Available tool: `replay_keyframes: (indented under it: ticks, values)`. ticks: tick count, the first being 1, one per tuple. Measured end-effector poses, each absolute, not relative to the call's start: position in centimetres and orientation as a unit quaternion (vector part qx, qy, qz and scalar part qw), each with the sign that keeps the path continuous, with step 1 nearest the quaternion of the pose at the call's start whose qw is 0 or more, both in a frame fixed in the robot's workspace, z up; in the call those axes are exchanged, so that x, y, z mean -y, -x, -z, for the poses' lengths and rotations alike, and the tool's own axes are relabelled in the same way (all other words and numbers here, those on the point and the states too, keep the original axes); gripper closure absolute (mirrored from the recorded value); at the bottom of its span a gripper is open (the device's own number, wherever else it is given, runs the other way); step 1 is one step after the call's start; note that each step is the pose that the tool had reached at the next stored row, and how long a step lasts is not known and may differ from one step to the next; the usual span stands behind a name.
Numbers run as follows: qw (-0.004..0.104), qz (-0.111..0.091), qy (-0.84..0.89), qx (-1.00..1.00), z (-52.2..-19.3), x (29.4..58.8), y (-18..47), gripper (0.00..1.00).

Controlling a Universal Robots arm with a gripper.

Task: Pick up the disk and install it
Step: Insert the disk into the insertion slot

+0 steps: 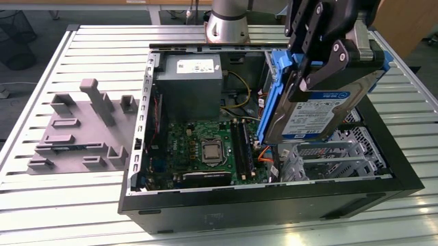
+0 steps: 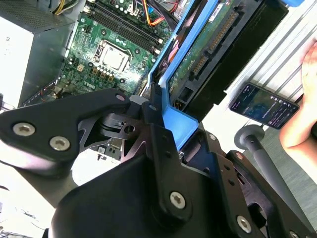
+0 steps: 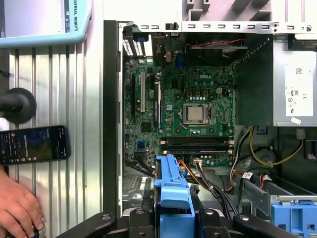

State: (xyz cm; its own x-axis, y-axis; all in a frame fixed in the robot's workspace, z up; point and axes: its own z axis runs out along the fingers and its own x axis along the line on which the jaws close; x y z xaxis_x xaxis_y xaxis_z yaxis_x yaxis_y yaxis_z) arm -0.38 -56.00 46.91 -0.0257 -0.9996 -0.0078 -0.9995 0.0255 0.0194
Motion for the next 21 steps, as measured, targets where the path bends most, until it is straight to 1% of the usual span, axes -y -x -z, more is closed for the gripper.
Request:
replay_keyframes:
  ticks: [5,15,21]
  values:
    - [0.004,0.01,-0.698,0.716,-46.9,56.1,0.1,0.64]
    - [0.004,0.01,-0.698,0.716,-46.3,56.2,-2.5,0.64]
    - [0.004,0.01,-0.698,0.716,-46.1,56.3,-2.7,0.64]
